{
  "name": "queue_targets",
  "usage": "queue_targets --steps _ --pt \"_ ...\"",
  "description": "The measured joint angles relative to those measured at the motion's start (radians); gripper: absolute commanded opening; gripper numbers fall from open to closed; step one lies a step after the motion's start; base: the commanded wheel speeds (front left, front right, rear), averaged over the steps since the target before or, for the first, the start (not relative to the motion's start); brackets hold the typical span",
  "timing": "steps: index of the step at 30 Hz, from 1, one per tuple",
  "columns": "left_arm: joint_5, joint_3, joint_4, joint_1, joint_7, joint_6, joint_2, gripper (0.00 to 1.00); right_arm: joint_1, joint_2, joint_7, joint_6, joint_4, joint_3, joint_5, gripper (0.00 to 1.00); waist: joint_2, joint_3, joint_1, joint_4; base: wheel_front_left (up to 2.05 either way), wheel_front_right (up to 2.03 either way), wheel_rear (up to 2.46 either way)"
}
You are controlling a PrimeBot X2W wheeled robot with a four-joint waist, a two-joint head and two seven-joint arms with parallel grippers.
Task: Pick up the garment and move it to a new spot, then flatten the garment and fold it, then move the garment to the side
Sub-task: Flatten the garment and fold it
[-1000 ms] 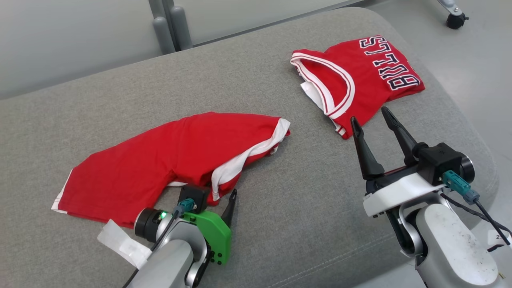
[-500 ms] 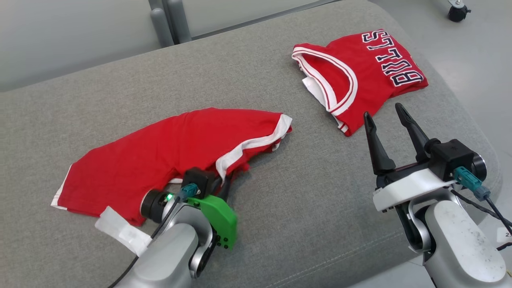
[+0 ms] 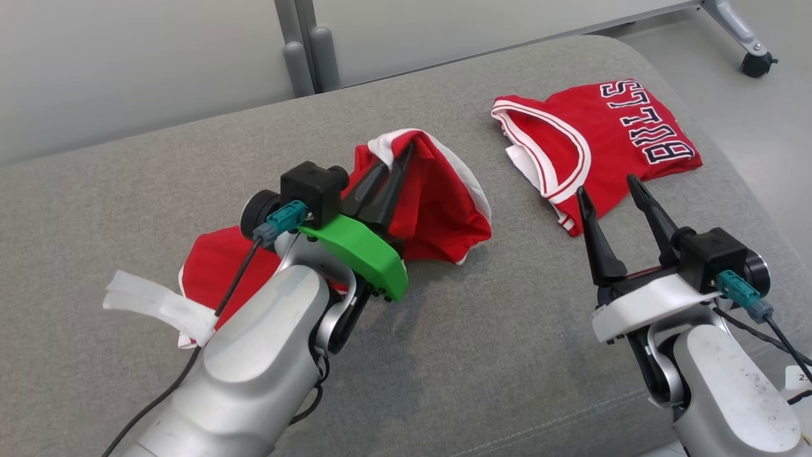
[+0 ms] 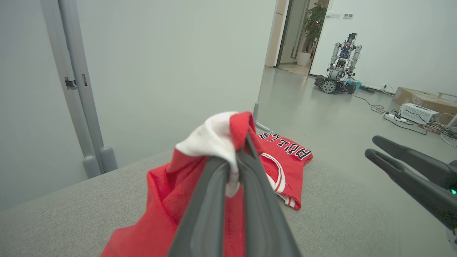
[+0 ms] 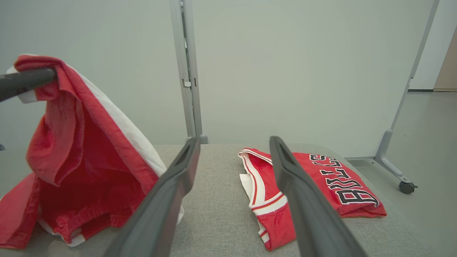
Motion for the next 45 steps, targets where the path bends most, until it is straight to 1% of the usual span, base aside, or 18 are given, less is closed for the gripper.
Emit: queue_targets --steps 3,5,6,7,10,14,20,24,27,31,33,39,42,45 --pt "0.001 0.039 0.005 0.001 0.000 0.021 0.004 0.00 0.017 -0.001 0.000 0.000 0.001 0.000 0.001 1.00 0.0000 -0.005 0.0000 0.014 0.00 0.00 0.00" --pt "0.001 0.071 0.005 0.004 0.000 0.030 0.021 0.00 0.029 -0.001 0.000 0.001 0.002 0.001 0.003 1.00 0.0000 -0.007 0.0000 0.024 0.00 0.00 0.00" --pt "0.001 0.087 0.007 0.006 0.000 0.033 0.039 0.00 0.034 -0.001 0.000 0.002 0.003 0.001 0.006 1.00 0.0000 -0.007 0.0000 0.029 0.00 0.00 0.00" --pt "0.001 0.087 0.007 0.006 0.000 0.033 0.039 0.00 0.034 -0.001 0.000 0.002 0.003 0.001 0.006 1.00 0.0000 -0.007 0.0000 0.029 0.00 0.00 0.00" --pt "0.001 0.128 0.021 0.031 0.000 0.042 0.110 0.00 0.038 -0.002 0.000 0.006 0.006 0.015 0.010 1.00 0.0000 -0.005 0.0000 0.048 0.00 0.00 0.00" --pt "0.000 0.165 0.040 0.086 0.000 0.043 0.173 0.00 0.040 0.015 0.001 0.049 0.017 0.078 0.010 1.00 0.0000 0.001 0.0000 0.073 0.00 0.00 0.00" --pt "-0.031 0.224 0.047 0.169 0.000 0.052 0.210 0.00 0.039 0.051 0.006 0.092 0.042 0.147 0.011 1.00 0.0000 0.026 0.0000 0.100 0.00 0.00 0.00" --pt "-0.043 0.243 0.051 0.230 0.000 0.053 0.214 0.00 0.038 0.070 0.021 0.129 0.072 0.192 0.015 1.00 0.0000 0.045 0.0000 0.118 0.00 0.00 0.00" --pt "-0.044 0.252 0.051 0.257 0.000 0.053 0.213 0.00 0.039 0.083 0.037 0.146 0.101 0.225 0.032 1.00 0.0000 0.059 0.0000 0.132 0.00 0.00 0.00" --pt "-0.045 0.284 0.039 0.271 0.000 0.056 0.211 0.00 0.039 0.074 0.050 0.160 0.154 0.256 0.031 1.00 0.0000 0.079 0.0000 0.150 0.00 0.00 0.00" --pt "-0.044 0.296 0.034 0.271 0.000 0.056 0.210 0.00 0.033 0.067 0.059 0.160 0.178 0.266 0.019 1.00 0.0000 0.090 0.0000 0.159 0.00 0.00 0.00" --pt "-0.036 0.308 0.016 0.272 0.000 0.056 0.197 0.00 -0.055 0.010 0.080 0.178 0.249 0.327 -0.057 1.00 0.0000 0.119 0.0000 0.182 0.00 0.00 0.00" --pt "-0.030 0.306 0.001 0.272 0.000 0.056 0.184 0.00 -0.087 0.004 0.085 0.178 0.283 0.343 -0.065 1.00 0.0000 0.131 0.0000 0.196 0.00 0.00 0.00" --pt "-0.020 0.305 -0.011 0.272 0.000 0.056 0.165 0.00 -0.115 0.006 0.085 0.187 0.319 0.364 -0.065 1.00 0.0000 0.146 0.0000 0.218 0.00 0.00 0.00"
